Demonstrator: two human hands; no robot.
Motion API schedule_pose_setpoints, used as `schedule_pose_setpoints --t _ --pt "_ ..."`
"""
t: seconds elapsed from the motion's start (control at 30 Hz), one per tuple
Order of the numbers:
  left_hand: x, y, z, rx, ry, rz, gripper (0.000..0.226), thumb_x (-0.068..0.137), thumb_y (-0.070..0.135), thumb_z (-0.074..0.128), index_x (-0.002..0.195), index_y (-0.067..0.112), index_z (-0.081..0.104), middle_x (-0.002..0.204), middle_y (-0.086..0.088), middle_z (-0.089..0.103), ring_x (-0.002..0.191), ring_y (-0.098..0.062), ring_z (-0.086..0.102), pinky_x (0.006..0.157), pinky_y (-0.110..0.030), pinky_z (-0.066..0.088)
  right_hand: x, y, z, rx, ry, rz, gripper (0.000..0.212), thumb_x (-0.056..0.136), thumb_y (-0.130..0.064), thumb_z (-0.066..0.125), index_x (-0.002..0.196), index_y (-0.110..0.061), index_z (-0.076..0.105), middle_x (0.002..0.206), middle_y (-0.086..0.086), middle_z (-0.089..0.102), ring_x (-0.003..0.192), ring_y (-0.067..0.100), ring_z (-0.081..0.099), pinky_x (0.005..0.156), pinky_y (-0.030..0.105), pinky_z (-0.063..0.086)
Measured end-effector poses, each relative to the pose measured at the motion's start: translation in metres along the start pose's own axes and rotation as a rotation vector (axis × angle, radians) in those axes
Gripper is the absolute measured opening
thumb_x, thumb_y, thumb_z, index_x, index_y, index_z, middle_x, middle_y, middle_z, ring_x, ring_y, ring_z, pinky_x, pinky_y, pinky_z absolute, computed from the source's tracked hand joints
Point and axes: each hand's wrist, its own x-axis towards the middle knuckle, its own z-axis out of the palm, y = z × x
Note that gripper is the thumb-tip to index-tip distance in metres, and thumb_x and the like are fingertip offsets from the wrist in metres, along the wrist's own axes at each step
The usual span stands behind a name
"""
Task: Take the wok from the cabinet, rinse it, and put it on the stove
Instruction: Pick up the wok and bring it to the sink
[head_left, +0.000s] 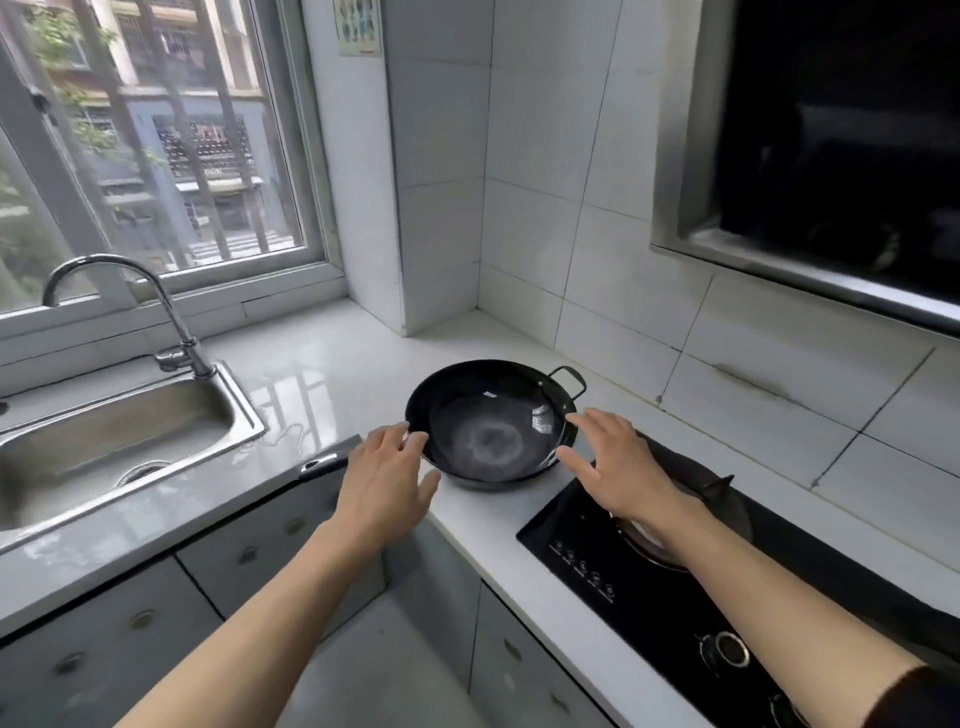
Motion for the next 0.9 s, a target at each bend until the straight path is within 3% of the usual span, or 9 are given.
schedule_pose_setpoints --t 0.23,0.7,0.8,0.9 --pt "0.070 -0.062 0.012 -0.057 0.007 0.050 0.042 0.092 0.037 0.052 0.130 0.018 0.052 0.137 -0.004 0.049 0.130 -0.028 0.038 0.098 -0.042 0.038 0.066 -0.014 0.028 -0.042 -0.065 0.110 0.064 0.092 -0.053 0.048 0.147 -0.022 0.034 0.153 0.004 0.031 0.142 0.023 0.022 0.117 0.042 0.023" --pt "0.154 -0.107 0.086 0.151 -0.361 -0.034 0.061 0.088 0.028 0.054 0.144 0.032 0.034 0.152 -0.003 0.031 0.137 -0.027 0.030 0.103 -0.038 0.037 0.183 0.056 0.088 -0.102 -0.150 0.216 0.065 0.089 -0.043 0.057 0.146 -0.021 0.034 0.153 0.004 0.031 0.140 0.025 0.026 0.111 0.043 0.031" --pt "0.163 -0.114 0.100 0.165 -0.395 -0.051 0.057 0.084 0.024 0.056 0.139 0.027 0.042 0.146 -0.003 0.040 0.132 -0.028 0.038 0.099 -0.038 0.041 0.214 0.078 0.102 -0.146 -0.153 0.223 0.064 0.090 -0.036 0.059 0.146 -0.021 0.032 0.154 0.005 0.028 0.141 0.026 0.023 0.110 0.043 0.031" --pt "0.170 -0.125 0.113 0.143 -0.396 -0.067 0.045 0.078 0.020 0.056 0.122 0.021 0.051 0.126 0.000 0.055 0.115 -0.027 0.050 0.088 -0.039 0.046 0.244 0.098 0.111 -0.251 -0.225 0.191 0.071 0.089 -0.033 0.063 0.148 -0.023 0.026 0.157 0.010 0.017 0.143 0.031 0.017 0.113 0.045 0.028"
